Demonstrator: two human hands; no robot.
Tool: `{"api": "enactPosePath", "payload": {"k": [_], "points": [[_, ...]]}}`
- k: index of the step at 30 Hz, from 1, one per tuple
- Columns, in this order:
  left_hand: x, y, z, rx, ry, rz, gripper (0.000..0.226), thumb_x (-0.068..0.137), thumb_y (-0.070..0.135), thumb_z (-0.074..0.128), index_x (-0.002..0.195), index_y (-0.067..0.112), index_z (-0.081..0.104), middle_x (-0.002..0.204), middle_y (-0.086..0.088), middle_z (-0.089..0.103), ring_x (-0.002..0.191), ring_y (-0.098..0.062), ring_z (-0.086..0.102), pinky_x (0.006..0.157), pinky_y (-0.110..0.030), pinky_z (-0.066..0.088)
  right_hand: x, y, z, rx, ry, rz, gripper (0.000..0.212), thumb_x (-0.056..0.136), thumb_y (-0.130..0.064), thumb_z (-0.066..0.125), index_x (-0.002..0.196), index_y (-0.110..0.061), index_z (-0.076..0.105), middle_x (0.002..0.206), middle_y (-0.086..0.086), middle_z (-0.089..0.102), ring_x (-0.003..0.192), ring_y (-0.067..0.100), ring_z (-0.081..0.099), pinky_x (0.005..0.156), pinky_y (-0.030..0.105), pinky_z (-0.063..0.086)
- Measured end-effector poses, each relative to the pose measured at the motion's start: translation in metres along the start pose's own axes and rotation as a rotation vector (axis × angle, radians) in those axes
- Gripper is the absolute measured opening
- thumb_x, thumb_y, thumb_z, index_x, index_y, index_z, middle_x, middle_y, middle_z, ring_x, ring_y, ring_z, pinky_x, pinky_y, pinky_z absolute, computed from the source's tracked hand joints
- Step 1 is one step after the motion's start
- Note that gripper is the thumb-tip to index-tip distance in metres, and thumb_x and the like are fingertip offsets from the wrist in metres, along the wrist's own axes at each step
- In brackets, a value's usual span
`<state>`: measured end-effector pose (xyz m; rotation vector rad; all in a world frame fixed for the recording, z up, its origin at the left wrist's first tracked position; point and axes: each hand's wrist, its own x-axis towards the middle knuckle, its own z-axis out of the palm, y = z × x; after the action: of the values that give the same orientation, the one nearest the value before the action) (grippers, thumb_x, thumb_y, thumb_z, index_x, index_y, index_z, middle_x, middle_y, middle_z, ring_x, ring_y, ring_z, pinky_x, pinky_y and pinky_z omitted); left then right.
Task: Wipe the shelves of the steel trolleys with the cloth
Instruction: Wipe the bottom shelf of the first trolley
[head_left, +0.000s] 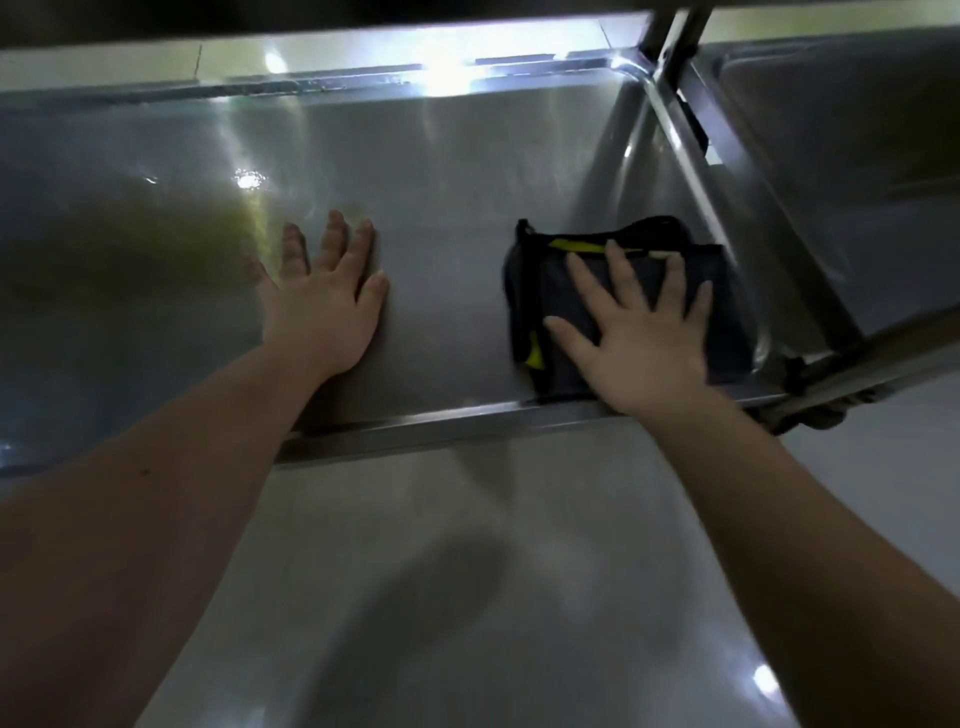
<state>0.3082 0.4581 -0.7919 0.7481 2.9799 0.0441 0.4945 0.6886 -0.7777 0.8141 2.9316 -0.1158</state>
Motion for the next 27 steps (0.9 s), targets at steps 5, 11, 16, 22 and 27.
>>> {"api": "enactPosePath", "payload": {"k": [5, 11, 16, 22, 27], "points": [[-0.001, -0.004, -0.002, -0.014, -0.009, 0.009, 0.057, 0.101, 0.046, 0.017, 0.156, 0.040, 0.002, 0.165, 0.008, -0.006, 0.150, -0.034, -0.006, 0.112, -0.067, -0.007, -0.017, -0.116, 0.009, 0.042, -0.007, -0.210, 0.073, 0.085, -0.080, 0.006, 0.150, -0.050, -0.007, 0.164, -0.009, -0.013, 0.144, 0.048, -0.017, 0.107, 0.069, -0.014], [0.000, -0.009, -0.003, -0.032, -0.011, 0.005, 0.056, 0.101, 0.051, 0.021, 0.155, 0.043, 0.006, 0.165, 0.012, -0.002, 0.151, -0.032, -0.003, 0.112, -0.066, -0.006, -0.006, -0.044, 0.006, 0.021, 0.050, -0.203, 0.075, 0.080, -0.085, 0.011, 0.149, -0.056, -0.001, 0.163, -0.017, -0.006, 0.149, 0.038, -0.007, 0.113, 0.064, -0.009], [0.000, -0.015, -0.007, -0.043, -0.053, 0.039, 0.057, 0.101, 0.052, 0.022, 0.155, 0.042, 0.005, 0.165, 0.011, -0.002, 0.151, -0.030, -0.002, 0.114, -0.063, -0.003, 0.003, 0.048, -0.004, 0.021, -0.039, 0.005, 0.082, 0.070, -0.093, 0.000, 0.145, -0.060, -0.007, 0.162, -0.019, -0.010, 0.149, 0.032, -0.009, 0.116, 0.057, -0.013], [-0.028, -0.082, -0.007, 0.039, -0.064, -0.034, 0.053, 0.099, 0.060, 0.015, 0.149, 0.055, 0.000, 0.165, 0.012, -0.002, 0.150, -0.035, 0.002, 0.112, -0.068, 0.001, 0.000, 0.036, -0.006, 0.015, -0.059, 0.029, 0.081, 0.072, -0.089, -0.005, 0.145, -0.058, -0.012, 0.162, -0.017, -0.015, 0.148, 0.035, -0.014, 0.116, 0.059, -0.013], [-0.033, -0.085, -0.003, 0.029, -0.036, -0.045, 0.054, 0.098, 0.062, 0.014, 0.150, 0.054, 0.001, 0.165, 0.009, -0.001, 0.150, -0.037, -0.002, 0.113, -0.067, -0.001, -0.032, -0.035, 0.002, -0.024, -0.106, -0.009, 0.081, 0.070, -0.082, -0.019, 0.145, -0.050, -0.024, 0.160, -0.009, -0.025, 0.144, 0.046, -0.018, 0.112, 0.067, -0.008]]}}
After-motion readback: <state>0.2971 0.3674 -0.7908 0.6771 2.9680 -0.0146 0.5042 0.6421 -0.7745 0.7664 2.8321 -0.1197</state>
